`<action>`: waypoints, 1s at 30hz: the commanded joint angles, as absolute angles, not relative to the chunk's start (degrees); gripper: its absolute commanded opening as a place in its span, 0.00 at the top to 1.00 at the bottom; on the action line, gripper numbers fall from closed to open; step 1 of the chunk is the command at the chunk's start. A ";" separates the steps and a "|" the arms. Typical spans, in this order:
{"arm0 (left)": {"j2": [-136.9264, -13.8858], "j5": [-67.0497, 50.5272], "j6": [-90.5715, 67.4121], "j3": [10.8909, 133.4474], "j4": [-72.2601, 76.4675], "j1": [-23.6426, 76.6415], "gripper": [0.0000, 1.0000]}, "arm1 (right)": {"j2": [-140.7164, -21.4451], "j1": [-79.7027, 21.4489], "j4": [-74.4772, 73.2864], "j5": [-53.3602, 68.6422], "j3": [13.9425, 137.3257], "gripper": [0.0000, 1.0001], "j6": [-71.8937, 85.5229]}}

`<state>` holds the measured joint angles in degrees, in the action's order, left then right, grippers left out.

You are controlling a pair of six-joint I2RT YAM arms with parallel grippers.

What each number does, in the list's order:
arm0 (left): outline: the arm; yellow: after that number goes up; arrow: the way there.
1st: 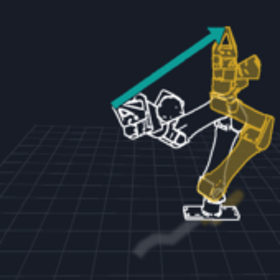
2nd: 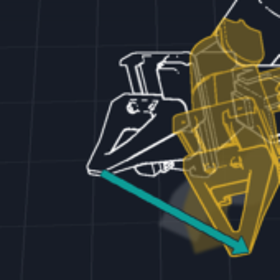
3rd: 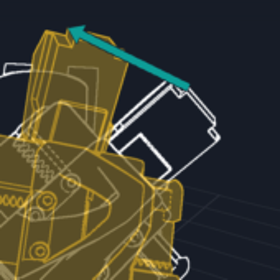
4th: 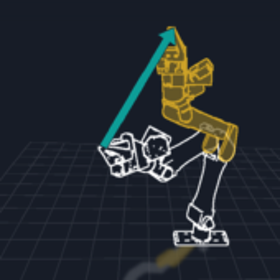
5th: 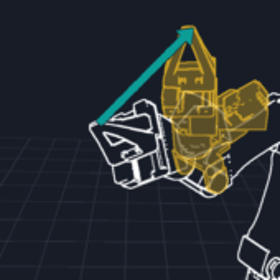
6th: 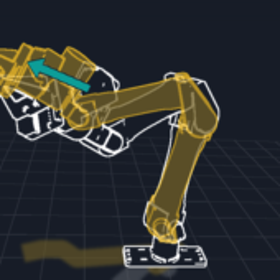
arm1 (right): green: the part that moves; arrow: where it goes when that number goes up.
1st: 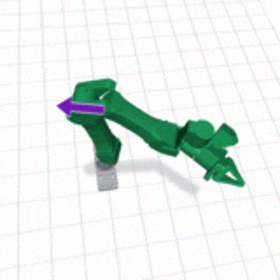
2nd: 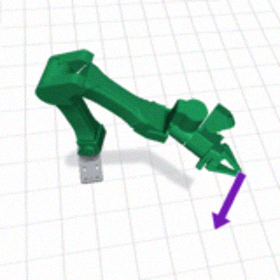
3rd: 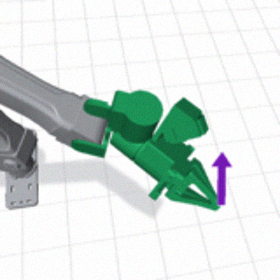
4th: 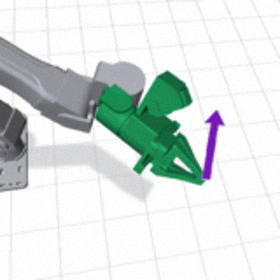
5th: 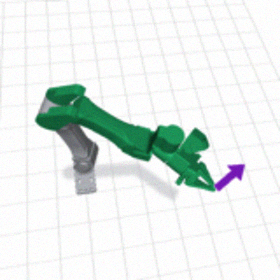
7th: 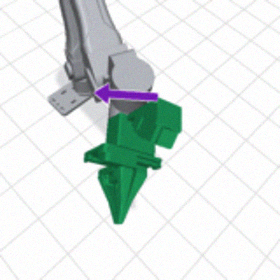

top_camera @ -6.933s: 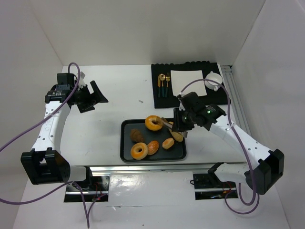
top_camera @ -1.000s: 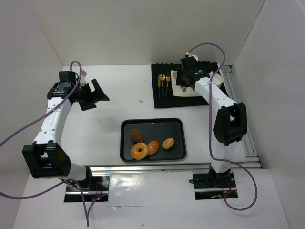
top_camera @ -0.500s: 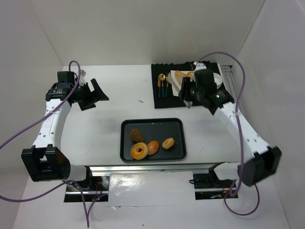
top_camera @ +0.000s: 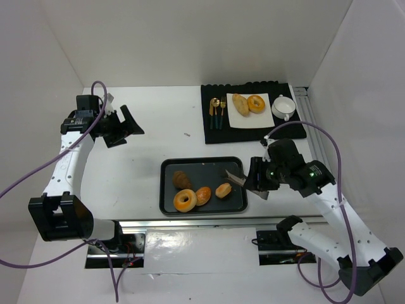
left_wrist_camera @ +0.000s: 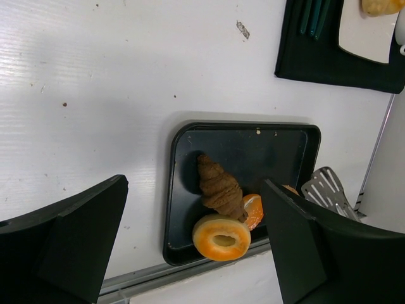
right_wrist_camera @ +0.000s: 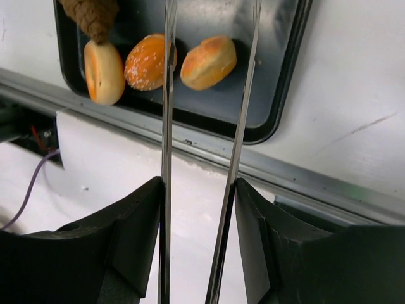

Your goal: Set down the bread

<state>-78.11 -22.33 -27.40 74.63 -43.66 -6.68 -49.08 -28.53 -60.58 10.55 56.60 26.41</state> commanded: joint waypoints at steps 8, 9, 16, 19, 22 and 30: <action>-76.11 -22.41 -28.04 76.55 -43.51 -7.03 0.00 | -49.39 -29.00 -65.48 18.19 53.88 0.45 24.62; -76.11 -22.41 -28.04 76.55 -43.51 -7.03 0.00 | -49.39 -29.00 -66.00 18.19 53.88 0.43 24.61; -76.64 -23.47 -28.56 76.55 -42.98 -7.03 0.00 | -51.06 -29.53 -68.03 17.40 55.10 0.42 21.89; -76.64 -23.47 -29.09 76.55 -42.98 -7.03 0.00 | -52.20 -29.53 -67.41 19.25 56.15 0.50 21.88; -76.64 -23.47 -29.09 76.55 -42.98 -7.03 0.00 | -52.73 -29.53 -67.41 16.01 58.79 0.67 22.41; -76.64 -24.08 -29.09 75.41 -41.84 -7.03 0.00 | -58.44 -29.53 -55.05 -6.74 71.53 0.73 28.82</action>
